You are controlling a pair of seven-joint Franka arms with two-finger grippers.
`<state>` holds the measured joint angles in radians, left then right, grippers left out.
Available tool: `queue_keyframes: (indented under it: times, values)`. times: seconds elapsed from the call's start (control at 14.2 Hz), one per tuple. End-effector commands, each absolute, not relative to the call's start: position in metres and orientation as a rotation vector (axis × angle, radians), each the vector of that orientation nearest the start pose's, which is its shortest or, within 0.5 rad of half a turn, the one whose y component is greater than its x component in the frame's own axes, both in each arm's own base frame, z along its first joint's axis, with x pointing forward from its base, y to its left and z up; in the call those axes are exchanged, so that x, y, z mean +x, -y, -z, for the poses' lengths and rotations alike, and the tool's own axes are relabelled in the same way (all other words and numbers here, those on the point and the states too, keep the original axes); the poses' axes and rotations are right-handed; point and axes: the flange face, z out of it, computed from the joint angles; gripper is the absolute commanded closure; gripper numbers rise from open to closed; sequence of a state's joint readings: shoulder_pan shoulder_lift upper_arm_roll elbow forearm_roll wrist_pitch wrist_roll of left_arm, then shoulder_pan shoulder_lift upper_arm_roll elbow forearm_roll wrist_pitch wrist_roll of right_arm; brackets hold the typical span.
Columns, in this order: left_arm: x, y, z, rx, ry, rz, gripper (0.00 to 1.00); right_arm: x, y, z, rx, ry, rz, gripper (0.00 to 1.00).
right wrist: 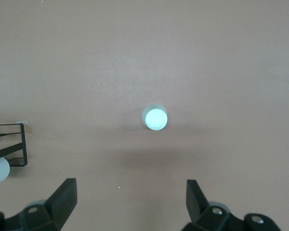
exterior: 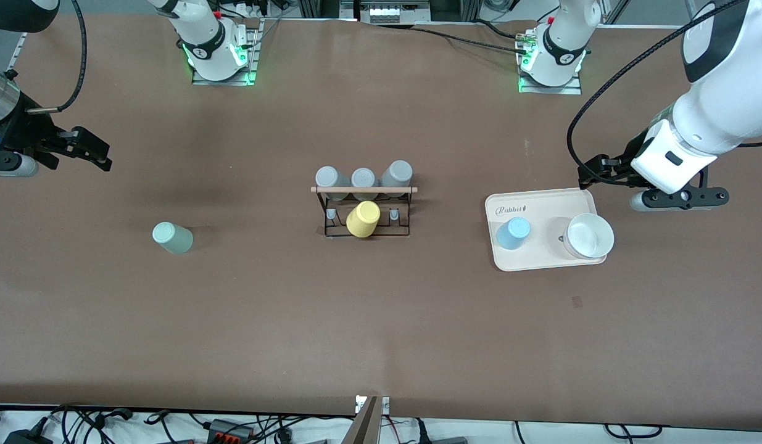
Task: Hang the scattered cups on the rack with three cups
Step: 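Reach the right gripper to the teal cup while the left gripper reaches the blue cup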
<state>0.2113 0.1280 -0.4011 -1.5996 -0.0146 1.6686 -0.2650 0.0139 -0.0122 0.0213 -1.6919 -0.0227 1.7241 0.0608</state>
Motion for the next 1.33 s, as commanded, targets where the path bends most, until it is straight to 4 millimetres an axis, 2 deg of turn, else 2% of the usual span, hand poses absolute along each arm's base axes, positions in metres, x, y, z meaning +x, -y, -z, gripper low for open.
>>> queue_keyframes:
  times: [0.0, 0.28, 0.49, 0.56, 0.63, 0.7, 0.84, 0.91, 1.05, 1.26]
  values:
    - [0.586, 0.098, -0.552, -3.188, 0.098, -0.084, 0.00, 0.563, -0.017, -0.578, -3.174, -0.029, 0.034, 0.00]
    - [0.586, 0.097, -0.550, -3.189, 0.101, -0.089, 0.00, 0.571, -0.009, -0.550, -3.177, -0.051, -0.024, 0.00]
    - [0.587, 0.095, -0.549, -3.189, 0.106, -0.091, 0.00, 0.574, -0.012, -0.540, -3.175, -0.047, -0.005, 0.00]
    - [0.591, 0.094, -0.537, -3.187, 0.105, -0.123, 0.00, 0.575, -0.010, -0.537, -3.175, -0.051, 0.007, 0.00]
    - [0.597, 0.098, -0.519, -3.182, 0.104, -0.173, 0.00, 0.577, -0.010, -0.528, -3.174, -0.050, 0.000, 0.00]
    - [0.609, 0.097, -0.490, -3.195, 0.100, -0.210, 0.00, 0.580, -0.006, -0.519, -3.174, -0.049, -0.005, 0.00]
    - [0.636, 0.093, -0.431, -3.239, 0.114, -0.204, 0.00, 0.585, -0.005, -0.503, -3.174, -0.039, -0.040, 0.00]
    - [0.644, 0.093, -0.409, -3.250, 0.116, -0.176, 0.00, 0.588, -0.006, -0.493, -3.176, -0.033, -0.064, 0.00]
    - [0.644, 0.099, -0.372, -3.200, 0.045, -0.110, 0.00, 0.595, -0.005, -0.474, -3.176, -0.030, -0.079, 0.00]
    - [0.625, 0.123, -0.323, -3.191, -0.020, -0.069, 0.00, 0.599, 0.005, -0.434, -3.173, 0.027, -0.059, 0.00]
